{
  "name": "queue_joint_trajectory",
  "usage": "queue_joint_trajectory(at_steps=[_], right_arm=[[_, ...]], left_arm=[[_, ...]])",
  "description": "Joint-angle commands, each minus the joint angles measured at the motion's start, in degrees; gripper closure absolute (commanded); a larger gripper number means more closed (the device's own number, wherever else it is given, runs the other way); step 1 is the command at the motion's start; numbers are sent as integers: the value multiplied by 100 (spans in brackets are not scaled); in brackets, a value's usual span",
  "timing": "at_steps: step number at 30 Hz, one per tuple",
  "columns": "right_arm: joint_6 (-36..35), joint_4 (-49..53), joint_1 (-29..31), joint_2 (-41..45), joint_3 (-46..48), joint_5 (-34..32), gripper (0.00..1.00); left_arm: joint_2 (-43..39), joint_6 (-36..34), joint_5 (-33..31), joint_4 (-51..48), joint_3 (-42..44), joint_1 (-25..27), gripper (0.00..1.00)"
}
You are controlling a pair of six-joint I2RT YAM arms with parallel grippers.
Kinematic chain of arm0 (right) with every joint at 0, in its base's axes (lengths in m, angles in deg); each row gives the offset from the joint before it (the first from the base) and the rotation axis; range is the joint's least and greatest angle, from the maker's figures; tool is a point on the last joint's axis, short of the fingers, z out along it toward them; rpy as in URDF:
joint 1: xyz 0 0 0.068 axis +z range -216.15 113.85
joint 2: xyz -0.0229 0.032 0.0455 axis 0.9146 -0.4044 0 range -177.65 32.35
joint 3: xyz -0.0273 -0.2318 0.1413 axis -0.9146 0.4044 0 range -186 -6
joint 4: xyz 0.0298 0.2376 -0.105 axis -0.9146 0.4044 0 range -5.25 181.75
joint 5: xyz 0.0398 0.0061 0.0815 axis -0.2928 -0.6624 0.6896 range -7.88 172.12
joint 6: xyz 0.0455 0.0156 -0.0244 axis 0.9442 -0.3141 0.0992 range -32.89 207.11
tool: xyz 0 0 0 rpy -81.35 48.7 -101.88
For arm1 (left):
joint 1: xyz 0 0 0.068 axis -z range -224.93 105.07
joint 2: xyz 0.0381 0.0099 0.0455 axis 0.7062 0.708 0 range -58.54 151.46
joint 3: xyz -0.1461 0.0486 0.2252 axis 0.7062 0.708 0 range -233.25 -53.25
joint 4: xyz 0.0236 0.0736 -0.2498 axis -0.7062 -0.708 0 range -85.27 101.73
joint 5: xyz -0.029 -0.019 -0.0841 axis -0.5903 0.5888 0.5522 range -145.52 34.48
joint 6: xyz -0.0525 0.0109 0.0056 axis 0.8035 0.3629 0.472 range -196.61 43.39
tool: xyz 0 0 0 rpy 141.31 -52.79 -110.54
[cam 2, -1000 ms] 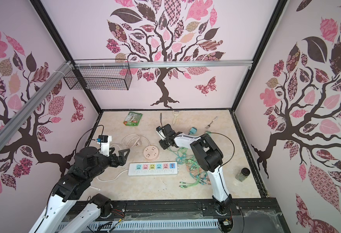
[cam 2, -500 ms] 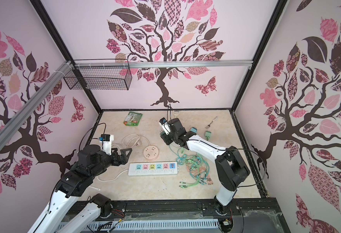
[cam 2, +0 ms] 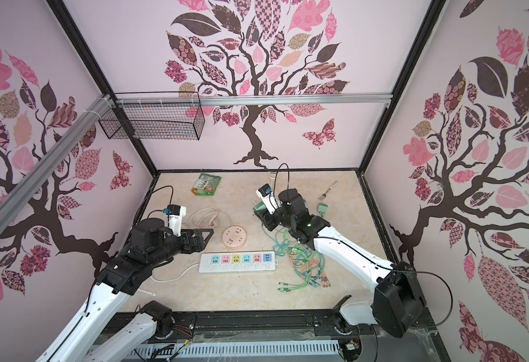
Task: Insert the plug
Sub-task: 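Lift the charger with the right gripper while the left gripper approaches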
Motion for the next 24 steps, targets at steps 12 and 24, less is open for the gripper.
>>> queue_joint_trajectory(at_steps=[12,24], right_arm=[[-187,-624,103,1135,898,1379,77],[-380,-525,498,1171,886,1350,77]], left_arm=[[653,744,2236,1429,-56,18,9],[749,959,2752,1690,-43,44,14]])
